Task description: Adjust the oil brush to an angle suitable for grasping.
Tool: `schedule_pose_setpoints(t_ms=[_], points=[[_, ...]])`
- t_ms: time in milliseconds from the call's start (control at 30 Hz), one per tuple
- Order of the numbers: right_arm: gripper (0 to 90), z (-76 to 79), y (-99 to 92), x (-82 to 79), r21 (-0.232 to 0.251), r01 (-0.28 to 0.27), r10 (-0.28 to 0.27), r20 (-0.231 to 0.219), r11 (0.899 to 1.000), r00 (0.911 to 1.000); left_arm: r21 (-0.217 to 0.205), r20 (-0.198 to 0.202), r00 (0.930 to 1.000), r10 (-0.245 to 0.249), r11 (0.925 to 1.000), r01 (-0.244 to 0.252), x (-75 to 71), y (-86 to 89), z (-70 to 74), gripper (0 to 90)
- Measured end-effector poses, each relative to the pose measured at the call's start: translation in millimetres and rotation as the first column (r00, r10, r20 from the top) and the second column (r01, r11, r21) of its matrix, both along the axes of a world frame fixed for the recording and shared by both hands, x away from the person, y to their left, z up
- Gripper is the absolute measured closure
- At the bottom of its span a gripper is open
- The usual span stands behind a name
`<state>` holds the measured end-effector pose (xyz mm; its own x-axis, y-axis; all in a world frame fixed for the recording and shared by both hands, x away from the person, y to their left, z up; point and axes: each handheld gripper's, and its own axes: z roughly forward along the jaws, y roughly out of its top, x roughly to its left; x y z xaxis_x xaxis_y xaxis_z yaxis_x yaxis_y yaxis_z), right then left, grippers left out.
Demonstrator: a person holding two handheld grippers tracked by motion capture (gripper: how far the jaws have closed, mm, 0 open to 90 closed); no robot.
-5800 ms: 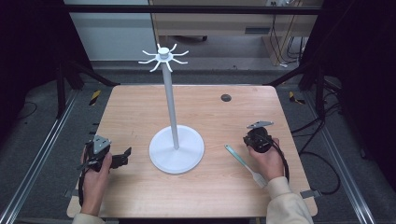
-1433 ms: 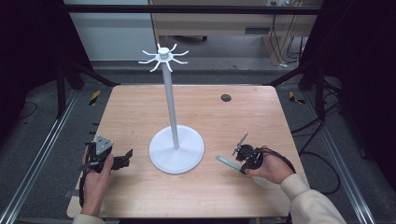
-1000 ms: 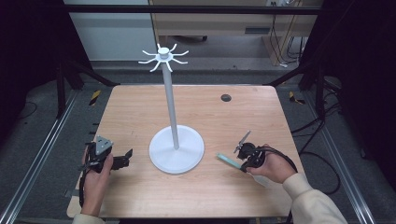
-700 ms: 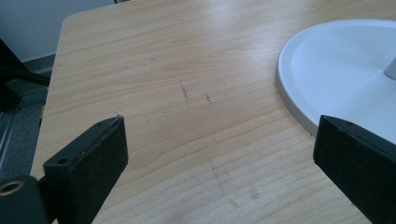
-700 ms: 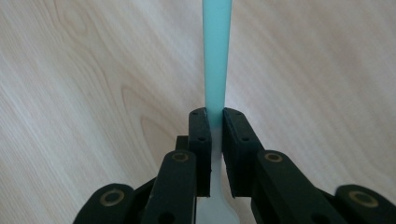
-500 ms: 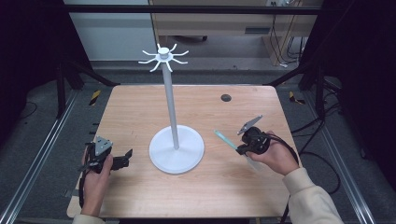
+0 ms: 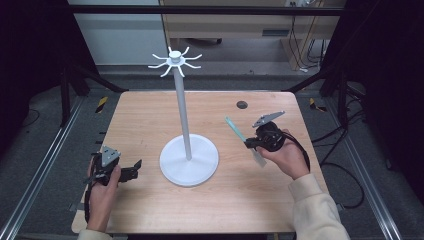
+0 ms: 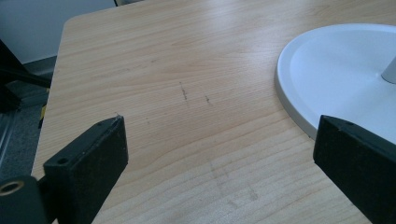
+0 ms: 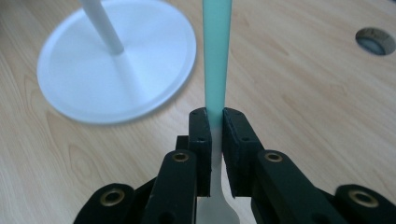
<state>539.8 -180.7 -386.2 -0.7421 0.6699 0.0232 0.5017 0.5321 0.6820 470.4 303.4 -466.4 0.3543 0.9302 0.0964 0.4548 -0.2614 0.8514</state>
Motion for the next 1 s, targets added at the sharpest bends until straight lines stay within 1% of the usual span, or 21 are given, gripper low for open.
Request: schedule_pose_setpoints(t_ms=[133,233,267,300,333,367,433,500,533,567,600,633,667,733,800,833,1000], points=[[82.5,10.8,3.9,3.1,0.06,0.017,-0.02,0.041,0.998,0.9989,-0.003,0.0,1.0,-0.001,1.0,0.001,0.1,0.0,-0.1,2.7],[82.5,16.9,6.5,3.7,0.112,0.021,-0.03,0.083,0.993,0.9961,-0.004,-0.002,1.0,-0.003,1.0,0.003,-0.1,-0.5,-0.2,2.7],[82.5,17.7,7.6,3.5,0.128,0.023,-0.035,0.091,0.991,0.9952,-0.003,-0.002,1.0,-0.003,1.0,0.003,-0.1,-0.6,-0.2,2.7],[82.5,18.0,9.5,4.4,0.131,0.025,-0.038,0.093,0.991,0.9949,-0.005,-0.001,1.0,-0.004,1.0,0.004,-0.1,-0.9,-0.2,2.7],[82.5,18.8,10.9,4.9,0.111,0.022,-0.033,0.1,0.994,0.9945,-0.003,-0.001,1.0,-0.006,1.0,0.006,-0.1,-1.1,-0.1,2.7],[82.5,19.8,11.6,4.4,0.108,0.032,-0.044,0.109,0.994,0.9931,-0.003,-0.001,1.0,-0.007,1.0,0.007,0.0,-1.2,-0.1,2.7],[82.4,20.4,12.1,2.8,0.125,0.029,-0.043,0.115,0.992,0.9924,-0.002,0.0,1.0,-0.007,1.0,0.007,0.3,-1.2,-0.2,2.7],[82.5,20.3,12.4,0.0,0.129,0.028,-0.044,0.13,0.991,0.9905,-0.001,-0.001,1.0,-0.007,1.0,0.007,1.4,-1.5,-0.3,2.7],[82.5,20.3,12.4,0.0,0.129,0.028,-0.044,0.13,0.991,0.9905,-0.001,-0.001,1.0,-0.007,1.0,0.007,1.4,-1.5,-0.3,2.7],[82.4,20.6,11.7,-1.2,0.14,0.026,-0.044,0.128,0.99,0.9907,-0.001,-0.001,1.0,-0.007,1.0,0.007,1.6,-1.2,0.0,2.7],[82.4,22.0,10.2,-3.3,0.168,0.035,-0.058,0.133,0.985,0.9894,-0.001,0.002,1.0,-0.003,1.0,0.003,1.4,-0.1,0.8,2.7],[82.4,23.3,9.9,-4.7,0.185,0.037,-0.063,0.134,0.982,0.989,-0.006,0.006,1.0,0.0,1.0,0.0,1.3,0.7,1.3,2.7],[82.4,23.3,9.9,-4.7,0.185,0.037,-0.063,0.134,0.982,0.989,-0.006,0.006,1.0,0.0,1.0,0.0,1.3,0.7,1.3,2.7],[82.4,27.8,11.2,-9.0,0.195,0.031,-0.062,0.157,0.98,0.9857,-0.01,0.003,1.0,0.003,0.9999,-0.003,1.7,2.1,1.2,2.7],[82.4,29.3,11.8,-10.5,0.199,0.03,-0.063,0.161,0.98,0.9848,-0.012,0.002,1.0,0.002,0.9999,-0.002,1.9,2.0,1.1,2.7],[82.4,32.6,12.2,-13.5,0.206,0.026,-0.063,0.174,0.978,0.9828,-0.013,0.004,1.0,0.001,0.9999,-0.001,1.9,1.5,1.1,2.7],[82.4,39.4,11.8,-19.2,0.224,0.019,-0.064,0.197,0.974,0.9783,-0.012,0.007,1.0,-0.003,0.9999,0.003,1.8,0.7,1.7,2.7]])
